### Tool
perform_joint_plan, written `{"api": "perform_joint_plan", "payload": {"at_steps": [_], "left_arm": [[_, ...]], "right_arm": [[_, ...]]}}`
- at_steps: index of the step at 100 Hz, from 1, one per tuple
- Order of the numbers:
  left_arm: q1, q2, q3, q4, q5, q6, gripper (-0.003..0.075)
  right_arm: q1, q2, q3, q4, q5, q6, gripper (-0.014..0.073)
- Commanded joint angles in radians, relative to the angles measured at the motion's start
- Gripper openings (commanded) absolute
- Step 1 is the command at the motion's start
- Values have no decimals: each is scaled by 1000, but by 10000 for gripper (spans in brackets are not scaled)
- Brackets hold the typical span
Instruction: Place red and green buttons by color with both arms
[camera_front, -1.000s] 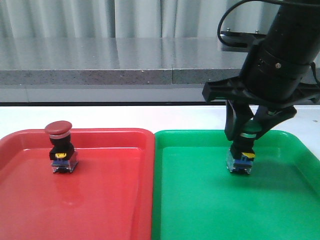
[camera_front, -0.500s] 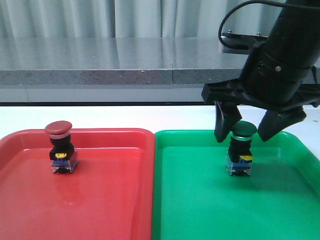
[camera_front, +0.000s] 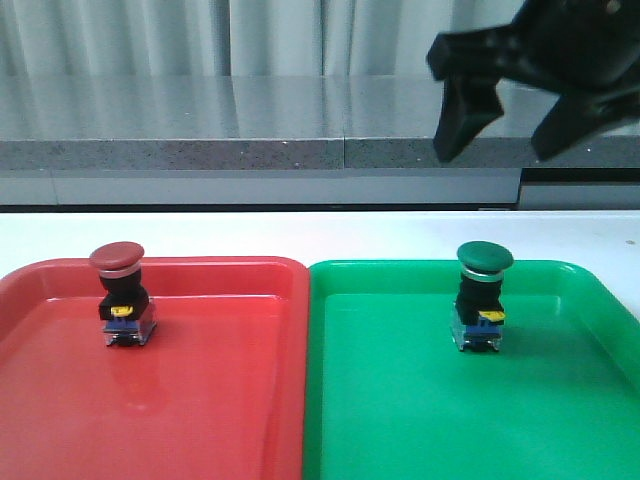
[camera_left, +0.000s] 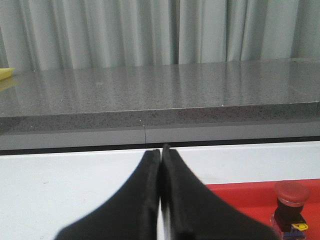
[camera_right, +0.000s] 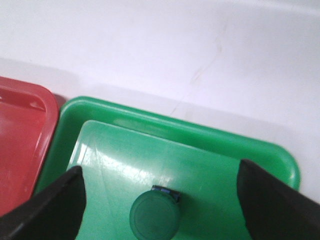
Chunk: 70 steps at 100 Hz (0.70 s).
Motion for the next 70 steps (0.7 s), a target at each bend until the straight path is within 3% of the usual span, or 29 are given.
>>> {"api": "perform_joint_plan", "payload": {"at_steps": [1,32,59,70], "left_arm": [[2,-30,41,-1,-82,-4,-19],[2,-30,41,-1,-82,-4,-19],[2,-30,41,-1,-82,-4,-19],[2,-30,41,-1,-82,-4,-19]], "right_arm": [[1,-113,-18,-69,-56,-4,615],[1,-435,124,-171,-89,-4,611],[-2,-726,334,-178,-92,-4,611],[-2,-838,406,-178,-76,-4,547]]}}
